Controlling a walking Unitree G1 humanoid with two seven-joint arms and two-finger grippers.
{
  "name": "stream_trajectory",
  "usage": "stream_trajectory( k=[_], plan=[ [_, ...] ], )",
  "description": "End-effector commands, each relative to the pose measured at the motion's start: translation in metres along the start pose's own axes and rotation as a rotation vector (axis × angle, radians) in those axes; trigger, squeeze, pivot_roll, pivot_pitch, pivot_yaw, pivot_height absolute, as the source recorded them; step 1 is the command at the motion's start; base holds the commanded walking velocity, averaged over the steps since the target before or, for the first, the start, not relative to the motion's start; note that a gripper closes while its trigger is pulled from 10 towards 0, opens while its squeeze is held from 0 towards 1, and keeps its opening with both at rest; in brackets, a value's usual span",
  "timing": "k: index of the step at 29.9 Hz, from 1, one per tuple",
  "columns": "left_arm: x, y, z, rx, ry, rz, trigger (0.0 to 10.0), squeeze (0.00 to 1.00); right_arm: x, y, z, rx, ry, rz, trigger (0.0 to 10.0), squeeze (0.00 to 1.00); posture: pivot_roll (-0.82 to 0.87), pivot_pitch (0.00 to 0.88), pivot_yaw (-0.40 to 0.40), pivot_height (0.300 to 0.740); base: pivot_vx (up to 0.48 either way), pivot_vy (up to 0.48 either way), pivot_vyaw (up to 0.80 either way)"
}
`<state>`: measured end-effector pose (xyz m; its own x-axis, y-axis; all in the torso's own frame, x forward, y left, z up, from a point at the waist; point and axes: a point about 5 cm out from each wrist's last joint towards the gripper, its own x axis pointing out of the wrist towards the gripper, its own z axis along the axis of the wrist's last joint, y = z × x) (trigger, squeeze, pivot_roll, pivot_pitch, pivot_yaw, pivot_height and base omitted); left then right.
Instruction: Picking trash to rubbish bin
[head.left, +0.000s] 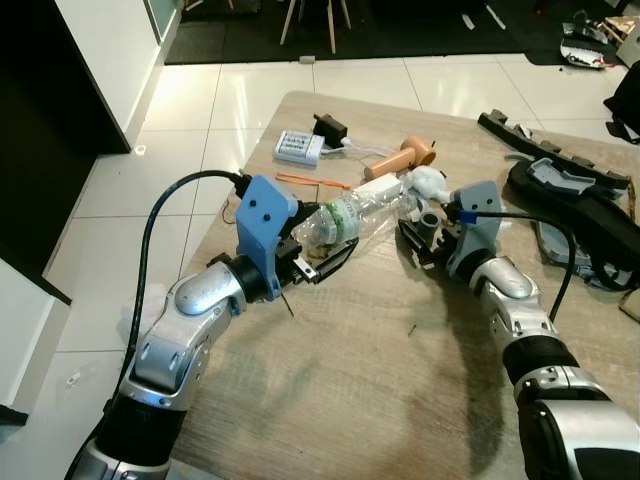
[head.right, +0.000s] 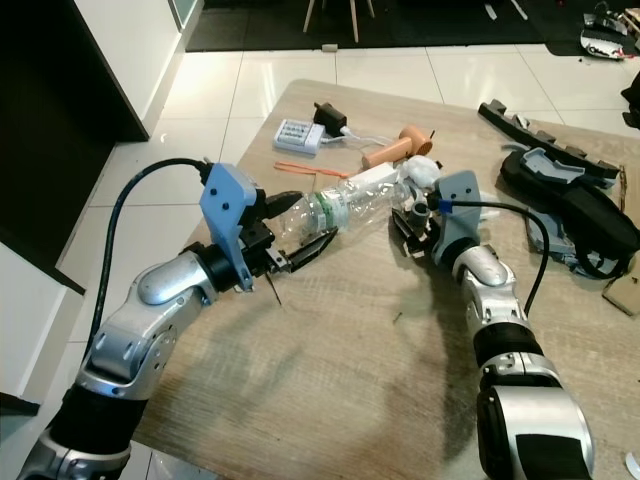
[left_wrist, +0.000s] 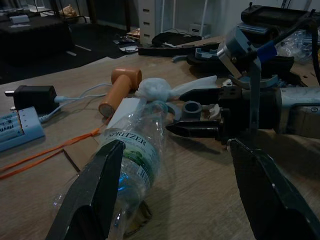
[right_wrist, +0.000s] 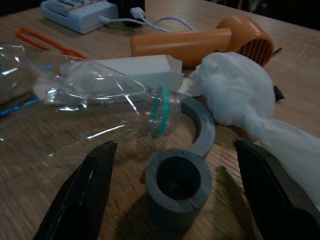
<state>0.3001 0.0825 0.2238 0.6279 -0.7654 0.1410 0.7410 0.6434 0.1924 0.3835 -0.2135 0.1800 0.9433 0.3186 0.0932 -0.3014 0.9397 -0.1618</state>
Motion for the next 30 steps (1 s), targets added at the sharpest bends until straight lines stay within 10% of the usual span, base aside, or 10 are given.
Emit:
stream_trajectory(
  k=[1, 12, 14, 15, 30],
  plan=[
    [-0.001, -0.004, -0.002, -0.002, 0.013, -0.021, 10.0, 0.00, -0.003, -0.001, -0.008, 0.037, 0.027, 0.010, 10.0, 0.00, 0.06, 0.283, 0.055, 0.740, 0.000, 0.000, 0.00],
    [-0.001, -0.004, -0.001, 0.000, 0.012, -0.022, 10.0, 0.00, 0.000, -0.002, -0.005, 0.035, 0.033, 0.035, 8.8, 0.00, 0.06, 0.280, 0.047, 0.740, 0.000, 0.000, 0.00],
    [-0.001, -0.004, -0.001, 0.000, 0.012, -0.022, 10.0, 0.00, 0.000, 0.000, -0.007, 0.033, 0.050, 0.050, 1.2, 0.00, 0.06, 0.278, 0.046, 0.740, 0.000, 0.000, 0.00],
    [-0.001, -0.004, -0.002, 0.000, 0.012, -0.022, 10.0, 0.00, 0.000, 0.001, -0.009, 0.033, 0.059, 0.057, 0.0, 0.00, 0.06, 0.278, 0.046, 0.740, 0.000, 0.000, 0.00],
    [0.000, -0.003, 0.000, 0.009, 0.012, -0.035, 10.0, 0.00, -0.006, 0.011, -0.025, 0.093, 0.096, 0.117, 0.0, 0.00, 0.06, 0.267, 0.050, 0.740, 0.000, 0.000, 0.00]
  ],
)
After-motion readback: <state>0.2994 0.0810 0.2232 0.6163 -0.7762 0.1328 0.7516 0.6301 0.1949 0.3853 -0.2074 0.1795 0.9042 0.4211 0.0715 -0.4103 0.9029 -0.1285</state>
